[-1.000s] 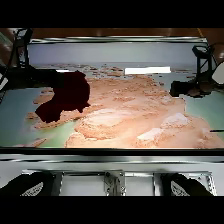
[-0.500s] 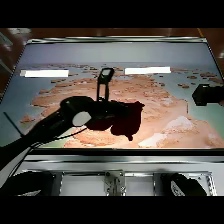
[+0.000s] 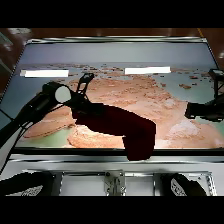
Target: Fold the shirts.
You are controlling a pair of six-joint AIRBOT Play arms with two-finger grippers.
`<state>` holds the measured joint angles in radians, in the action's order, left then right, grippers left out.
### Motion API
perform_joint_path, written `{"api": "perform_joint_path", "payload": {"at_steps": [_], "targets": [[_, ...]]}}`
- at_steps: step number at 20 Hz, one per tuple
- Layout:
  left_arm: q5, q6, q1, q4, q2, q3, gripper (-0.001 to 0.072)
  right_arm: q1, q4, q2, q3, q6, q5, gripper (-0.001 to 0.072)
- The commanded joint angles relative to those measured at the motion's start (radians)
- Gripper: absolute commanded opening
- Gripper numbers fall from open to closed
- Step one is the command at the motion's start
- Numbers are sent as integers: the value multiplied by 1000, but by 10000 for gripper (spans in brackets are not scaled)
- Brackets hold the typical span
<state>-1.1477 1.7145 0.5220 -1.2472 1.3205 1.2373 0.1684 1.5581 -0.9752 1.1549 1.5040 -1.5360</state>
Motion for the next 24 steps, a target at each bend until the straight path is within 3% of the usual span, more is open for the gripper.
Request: {"api": "perform_joint_path", "payload": {"at_steps": [1, 3, 6, 11, 16, 17, 18, 19, 21, 22, 24], "targets": [[-116, -124, -197, 45, -172, -276, 718, 170, -246, -44, -174, -98, 20, 669], [49, -125, -277, 205, -240, -504, 718, 230, -347, -44, -273, -142, 47, 670], [236, -184, -287, 403, -211, -658, 718, 239, -375, -44, -373, -143, 116, 670], [426, -299, -198, 635, -28, -640, 718, 239, -406, -44, -417, -132, 184, 669], [491, -319, -173, 658, 95, -549, 711, 239, -408, -44, -418, -129, 164, 669], [494, -319, -172, 658, 111, -531, 572, 239, -410, -44, -418, -128, 159, 669], [494, -320, -173, 657, 124, -514, 383, 239, -423, -44, -423, -128, 156, 670], [494, -319, -172, 657, 134, -500, 313, 239, -448, -44, -440, -128, 162, 670], [477, -344, -173, 657, 134, -478, 87, 239, -505, -44, -506, -130, 190, 669], [452, -389, -173, 657, 129, -467, 35, 239, -531, -44, -548, -142, 205, 669], [404, -417, -178, 656, 106, -456, 35, 239, -576, -44, -628, -172, 242, 670]]}}
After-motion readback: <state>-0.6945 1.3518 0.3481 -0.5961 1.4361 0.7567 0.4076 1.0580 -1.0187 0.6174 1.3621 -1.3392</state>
